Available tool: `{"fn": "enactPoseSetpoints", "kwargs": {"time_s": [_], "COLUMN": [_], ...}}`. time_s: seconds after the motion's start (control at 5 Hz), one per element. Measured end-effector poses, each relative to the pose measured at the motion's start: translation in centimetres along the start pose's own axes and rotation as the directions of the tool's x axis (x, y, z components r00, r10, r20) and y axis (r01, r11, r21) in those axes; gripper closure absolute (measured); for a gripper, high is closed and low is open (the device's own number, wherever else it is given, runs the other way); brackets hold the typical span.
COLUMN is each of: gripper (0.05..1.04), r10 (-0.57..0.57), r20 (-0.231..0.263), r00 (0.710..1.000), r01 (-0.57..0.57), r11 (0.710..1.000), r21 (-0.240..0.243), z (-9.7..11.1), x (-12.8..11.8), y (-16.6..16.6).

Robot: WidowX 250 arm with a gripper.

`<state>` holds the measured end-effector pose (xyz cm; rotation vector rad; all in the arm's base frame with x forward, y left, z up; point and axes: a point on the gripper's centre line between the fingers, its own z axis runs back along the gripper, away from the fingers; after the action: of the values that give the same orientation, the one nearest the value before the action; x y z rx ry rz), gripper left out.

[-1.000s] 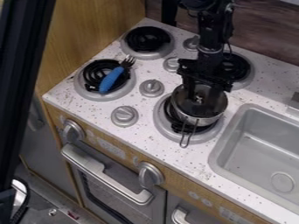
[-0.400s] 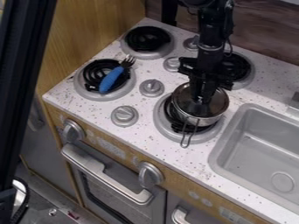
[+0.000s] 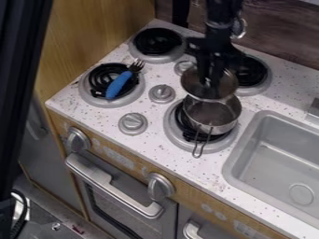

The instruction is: Open the pot

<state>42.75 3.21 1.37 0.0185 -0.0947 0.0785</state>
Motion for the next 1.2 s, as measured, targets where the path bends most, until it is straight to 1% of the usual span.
{"fn": "enactPoseSetpoints", "kwargs": {"time_s": [0.2, 0.4, 0.6, 0.8, 1.0, 1.2], "gripper": [0.814, 0.814, 0.814, 0.814, 0.771, 0.474], "r10": [0.076, 0.116, 0.116, 0.087, 0.072, 0.054], "r20": [0.014, 0.004, -0.001, -0.037, -0.056, -0.071], "r00": [0.997, 0.993, 0.993, 0.995, 0.996, 0.996], "r01": [-0.076, -0.116, -0.116, -0.090, -0.077, -0.058], "r11": [0.997, 0.993, 0.991, 0.992, 0.993, 0.996], "r21": [-0.001, -0.035, -0.062, -0.087, -0.093, -0.063], "z": [-0.9, -3.7, -5.6, -6.6, -6.6, -6.6], "x": [1.4, 2.5, 3.8, 4.5, 4.3, 3.8], "y": [4.8, 7.8, 9.0, 8.9, 8.3, 8.4]}}
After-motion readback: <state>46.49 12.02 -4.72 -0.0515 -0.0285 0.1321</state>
